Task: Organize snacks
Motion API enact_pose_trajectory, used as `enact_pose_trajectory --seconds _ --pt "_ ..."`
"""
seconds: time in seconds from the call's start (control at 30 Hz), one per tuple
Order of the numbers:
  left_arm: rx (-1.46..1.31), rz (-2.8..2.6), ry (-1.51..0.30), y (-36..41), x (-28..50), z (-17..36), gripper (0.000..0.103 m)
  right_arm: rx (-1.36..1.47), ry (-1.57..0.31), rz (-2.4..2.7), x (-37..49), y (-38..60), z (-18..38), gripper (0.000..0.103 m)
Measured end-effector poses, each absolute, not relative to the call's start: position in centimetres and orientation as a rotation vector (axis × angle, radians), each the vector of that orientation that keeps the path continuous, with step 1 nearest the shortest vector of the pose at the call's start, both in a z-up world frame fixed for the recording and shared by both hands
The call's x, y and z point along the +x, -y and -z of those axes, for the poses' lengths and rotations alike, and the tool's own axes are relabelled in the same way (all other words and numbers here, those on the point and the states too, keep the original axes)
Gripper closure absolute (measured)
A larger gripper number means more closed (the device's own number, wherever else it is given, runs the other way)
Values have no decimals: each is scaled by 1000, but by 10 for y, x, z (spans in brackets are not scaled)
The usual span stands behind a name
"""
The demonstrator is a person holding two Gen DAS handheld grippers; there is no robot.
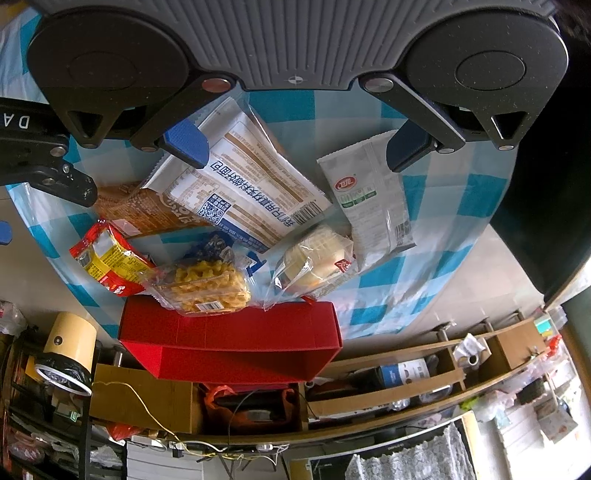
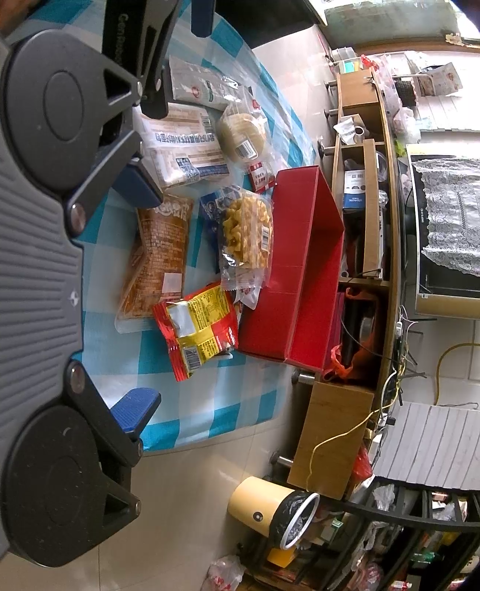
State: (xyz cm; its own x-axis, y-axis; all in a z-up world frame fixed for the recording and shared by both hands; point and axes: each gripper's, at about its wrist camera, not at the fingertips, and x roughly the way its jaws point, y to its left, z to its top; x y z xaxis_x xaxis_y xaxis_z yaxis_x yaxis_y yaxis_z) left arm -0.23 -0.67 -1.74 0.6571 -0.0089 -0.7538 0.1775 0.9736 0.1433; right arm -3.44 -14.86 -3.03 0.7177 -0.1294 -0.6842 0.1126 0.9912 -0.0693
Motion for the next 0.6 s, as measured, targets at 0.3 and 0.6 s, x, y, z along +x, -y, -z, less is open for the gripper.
enact_pose_trajectory --seconds 0.3,0.6 --pt "212 110 -849 7 -2 17 0 -26 -759 131 -34 148 31 2" --pt "217 110 -846 10 -3 17 0 -26 -761 130 -33 147 33 2"
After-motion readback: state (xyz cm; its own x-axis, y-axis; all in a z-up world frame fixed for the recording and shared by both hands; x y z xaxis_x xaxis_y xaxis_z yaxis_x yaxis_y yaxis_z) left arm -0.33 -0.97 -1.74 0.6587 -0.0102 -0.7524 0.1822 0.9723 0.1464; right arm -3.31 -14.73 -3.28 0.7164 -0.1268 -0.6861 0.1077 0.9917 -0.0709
